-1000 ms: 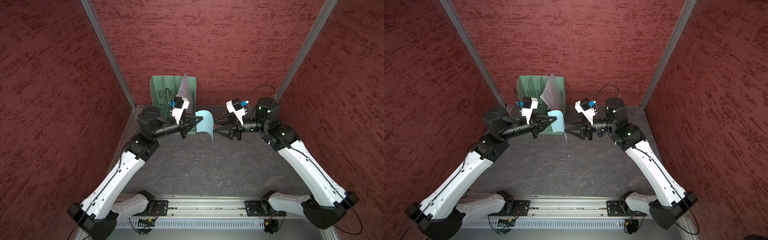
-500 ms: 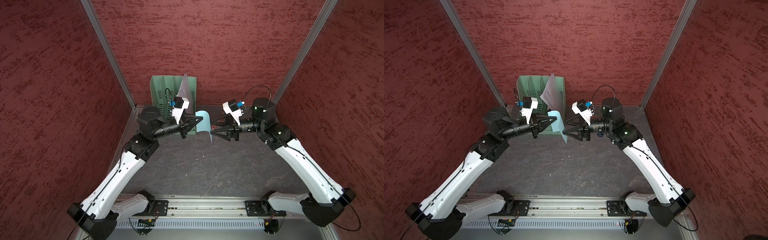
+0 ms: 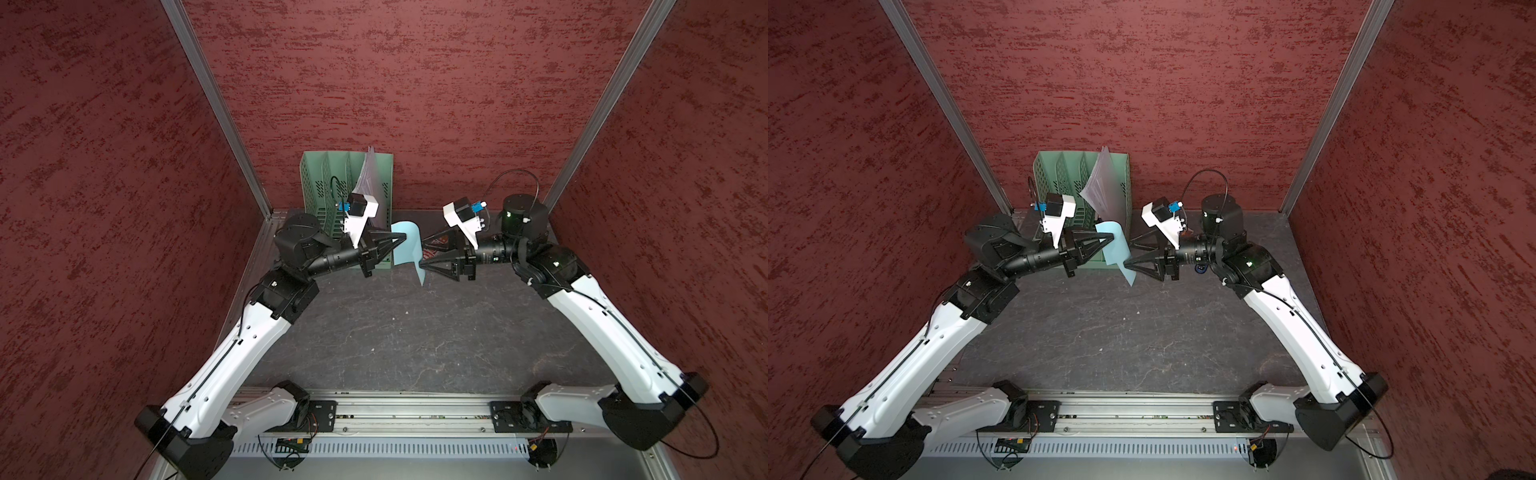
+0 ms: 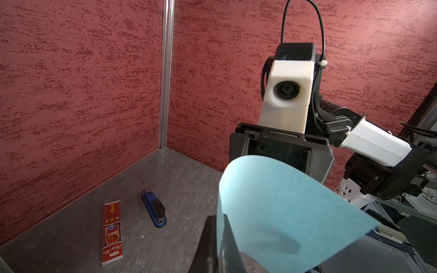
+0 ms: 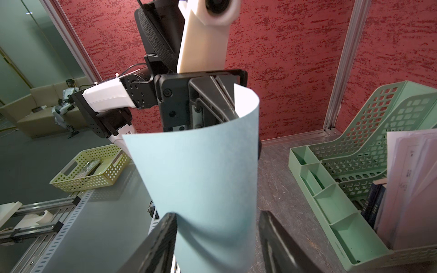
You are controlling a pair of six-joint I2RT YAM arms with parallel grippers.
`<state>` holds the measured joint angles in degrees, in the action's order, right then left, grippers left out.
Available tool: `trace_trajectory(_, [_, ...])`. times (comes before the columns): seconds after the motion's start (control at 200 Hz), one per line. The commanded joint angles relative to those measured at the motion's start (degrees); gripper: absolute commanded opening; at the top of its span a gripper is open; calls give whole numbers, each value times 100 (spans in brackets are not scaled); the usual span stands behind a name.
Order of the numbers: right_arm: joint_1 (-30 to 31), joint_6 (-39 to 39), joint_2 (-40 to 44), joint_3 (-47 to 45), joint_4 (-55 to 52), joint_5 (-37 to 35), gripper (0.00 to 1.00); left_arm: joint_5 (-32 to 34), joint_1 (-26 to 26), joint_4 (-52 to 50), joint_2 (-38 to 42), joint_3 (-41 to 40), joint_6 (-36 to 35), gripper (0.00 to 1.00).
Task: Fold the square paper along the opposite sides
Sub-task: Fold the paper.
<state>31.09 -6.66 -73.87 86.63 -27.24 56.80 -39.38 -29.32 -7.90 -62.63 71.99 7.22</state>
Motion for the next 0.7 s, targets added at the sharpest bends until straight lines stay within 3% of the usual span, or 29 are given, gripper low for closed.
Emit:
trace_trajectory(0.0, [68,-77,4,187,18,70,61,-53,-27,115,33,-14,9,0])
trace_trajectory(0.696, [133,-97,-127,306,41,71,63,-163,-64,226,-87,-11,111,0])
